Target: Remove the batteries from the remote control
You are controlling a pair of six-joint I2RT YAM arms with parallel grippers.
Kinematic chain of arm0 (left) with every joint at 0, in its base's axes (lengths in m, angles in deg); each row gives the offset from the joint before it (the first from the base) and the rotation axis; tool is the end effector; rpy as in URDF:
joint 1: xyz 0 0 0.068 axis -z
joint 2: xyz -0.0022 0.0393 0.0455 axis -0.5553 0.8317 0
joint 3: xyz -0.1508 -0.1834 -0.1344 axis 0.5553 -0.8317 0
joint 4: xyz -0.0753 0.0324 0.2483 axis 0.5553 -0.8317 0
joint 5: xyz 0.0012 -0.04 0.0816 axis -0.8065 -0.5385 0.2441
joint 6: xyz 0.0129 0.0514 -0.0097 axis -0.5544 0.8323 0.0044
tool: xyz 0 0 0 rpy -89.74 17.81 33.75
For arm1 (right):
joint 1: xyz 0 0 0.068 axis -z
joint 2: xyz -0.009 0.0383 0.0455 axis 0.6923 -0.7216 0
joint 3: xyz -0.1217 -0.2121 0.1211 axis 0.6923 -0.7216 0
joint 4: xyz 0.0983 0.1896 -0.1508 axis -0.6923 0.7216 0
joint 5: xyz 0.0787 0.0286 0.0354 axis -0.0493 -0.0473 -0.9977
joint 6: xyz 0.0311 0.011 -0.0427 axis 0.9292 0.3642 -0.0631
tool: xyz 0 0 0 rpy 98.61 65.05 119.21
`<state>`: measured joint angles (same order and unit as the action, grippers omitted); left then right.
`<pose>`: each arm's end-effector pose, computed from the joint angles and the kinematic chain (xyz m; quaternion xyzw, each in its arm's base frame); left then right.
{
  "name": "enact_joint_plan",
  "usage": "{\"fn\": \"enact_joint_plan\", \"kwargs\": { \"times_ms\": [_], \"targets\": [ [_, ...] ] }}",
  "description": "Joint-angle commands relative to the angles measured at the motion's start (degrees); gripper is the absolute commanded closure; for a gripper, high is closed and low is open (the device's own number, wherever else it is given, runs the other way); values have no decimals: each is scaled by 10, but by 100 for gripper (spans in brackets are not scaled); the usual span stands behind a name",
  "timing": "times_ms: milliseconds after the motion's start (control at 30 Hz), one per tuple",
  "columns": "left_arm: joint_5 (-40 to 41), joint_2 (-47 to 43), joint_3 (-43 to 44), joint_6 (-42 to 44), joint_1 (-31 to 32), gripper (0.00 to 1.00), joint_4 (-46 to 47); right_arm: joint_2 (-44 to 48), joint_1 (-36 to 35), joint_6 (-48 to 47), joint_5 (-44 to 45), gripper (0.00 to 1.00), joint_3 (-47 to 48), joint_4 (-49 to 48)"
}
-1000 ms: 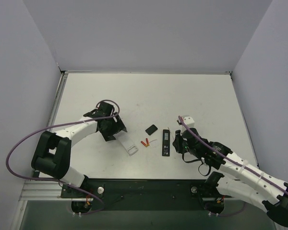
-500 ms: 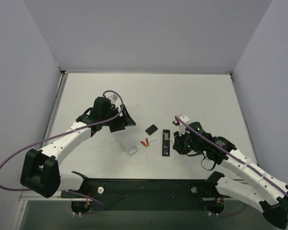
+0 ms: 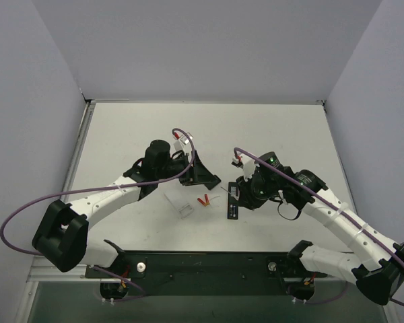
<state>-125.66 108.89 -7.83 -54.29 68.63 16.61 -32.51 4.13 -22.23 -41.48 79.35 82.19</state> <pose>0.2357 -0.1900 0.2581 0.0567 0.8143 -0.5407 0.2034 0.1610 0.1487 0.3179 -0.3409 0.8263 0.2963 0.3365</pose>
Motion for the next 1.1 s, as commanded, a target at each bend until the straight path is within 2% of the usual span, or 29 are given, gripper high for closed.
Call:
{"fn": "enact_joint_plan", "kwargs": {
  "times_ms": [0,133,400,500,633,700,800,900,933,1067],
  "targets": [
    [-32,15,-4,-38,16,32,107,4,3,-14,-24,100,26,33],
    [-38,35,4,-65,25,40,116,7,4,-17,-21,100,23,32],
    [-50,85,17,-98,56,48,124,21,3,-21,-3,100,11,21],
    [-61,107,6,-133,64,51,166,23,3,-27,-5,100,8,16],
    [-76,136,-8,-206,70,53,269,20,3,-35,-11,100,3,15],
    [-75,140,-11,-216,70,55,282,20,3,-35,-8,100,0,15],
    [-73,146,-16,-225,71,66,288,26,3,-35,-7,100,-7,11],
    [-82,155,-28,-249,71,87,327,29,4,-48,7,100,-12,7],
    [-83,160,-34,-274,72,99,345,29,5,-48,17,100,-15,6],
    [-87,179,-69,-345,72,100,451,36,8,-41,36,99,-23,-9]
  ]
}}
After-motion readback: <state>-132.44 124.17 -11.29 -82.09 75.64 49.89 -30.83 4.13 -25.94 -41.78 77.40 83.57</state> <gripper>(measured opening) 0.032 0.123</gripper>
